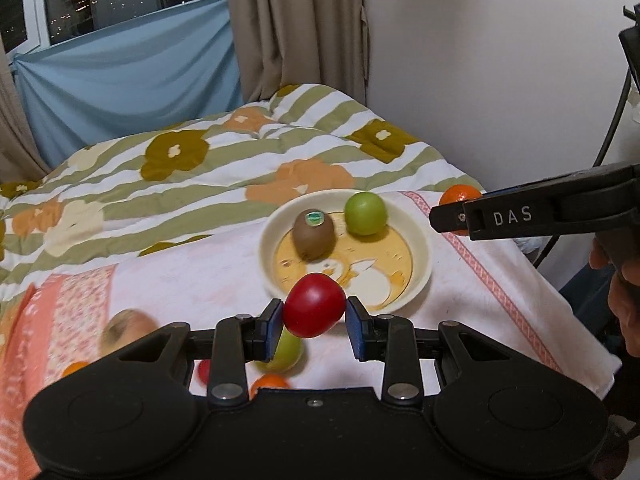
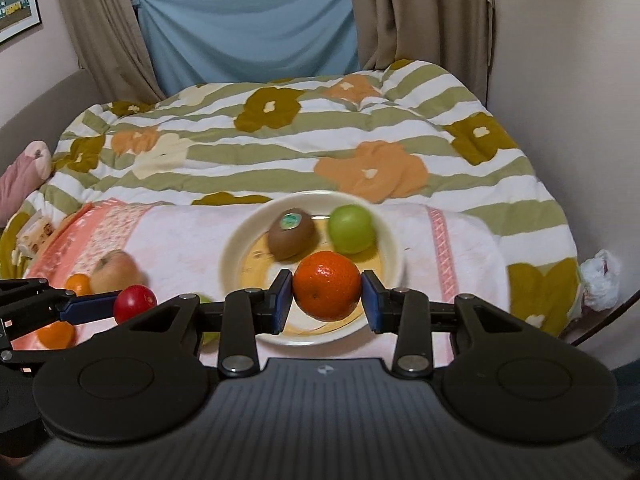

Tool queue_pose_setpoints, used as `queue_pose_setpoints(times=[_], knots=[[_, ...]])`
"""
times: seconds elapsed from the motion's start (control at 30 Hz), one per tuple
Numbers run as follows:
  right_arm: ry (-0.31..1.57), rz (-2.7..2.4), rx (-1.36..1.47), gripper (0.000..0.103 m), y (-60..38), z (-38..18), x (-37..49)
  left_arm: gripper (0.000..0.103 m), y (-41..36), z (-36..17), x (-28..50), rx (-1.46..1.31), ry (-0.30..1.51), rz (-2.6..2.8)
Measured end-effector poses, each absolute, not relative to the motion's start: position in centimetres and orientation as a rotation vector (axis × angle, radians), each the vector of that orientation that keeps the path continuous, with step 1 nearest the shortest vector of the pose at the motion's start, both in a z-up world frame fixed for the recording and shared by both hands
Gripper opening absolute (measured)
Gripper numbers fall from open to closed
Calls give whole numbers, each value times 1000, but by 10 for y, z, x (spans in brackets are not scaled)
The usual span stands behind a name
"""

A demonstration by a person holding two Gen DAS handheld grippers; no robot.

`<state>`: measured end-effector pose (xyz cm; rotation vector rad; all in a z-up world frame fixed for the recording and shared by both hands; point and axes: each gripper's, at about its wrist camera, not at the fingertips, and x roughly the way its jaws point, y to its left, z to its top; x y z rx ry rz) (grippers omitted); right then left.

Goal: Organize fruits
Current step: 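Carry the tomato and tangerine over the duck bowl with both tools, then open both tools to drop the fruits into the bowl and withdraw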

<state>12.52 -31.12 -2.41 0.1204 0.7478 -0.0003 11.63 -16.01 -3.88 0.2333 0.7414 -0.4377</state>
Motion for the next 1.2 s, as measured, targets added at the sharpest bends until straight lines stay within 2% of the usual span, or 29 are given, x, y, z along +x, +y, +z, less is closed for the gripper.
queue_pose_setpoints(times=[0.4, 0.8, 0.83, 0.87, 0.9, 0.97, 1.2], knots=[[807, 69, 84, 52, -364, -60, 194, 37, -229, -83, 174, 256, 812, -426], [878, 137, 68, 52, -373, -93, 228, 39, -260, -118, 194, 297, 892, -433], [881, 142, 67, 52, -373, -93, 229, 42, -261, -118, 194, 300, 890, -432], [883, 147, 67, 52, -373, -93, 231, 58, -261, -116, 194, 304, 889, -432], [886, 152, 68, 52, -372, -93, 231, 68, -261, -114, 193, 306, 882, -432], [889, 160, 70, 52, -373, -92, 232, 72, -260, -110, 190, 314, 868, -429], [906, 209, 55, 52, -369, -92, 232, 77, -240, -97, 178, 275, 882, -392]])
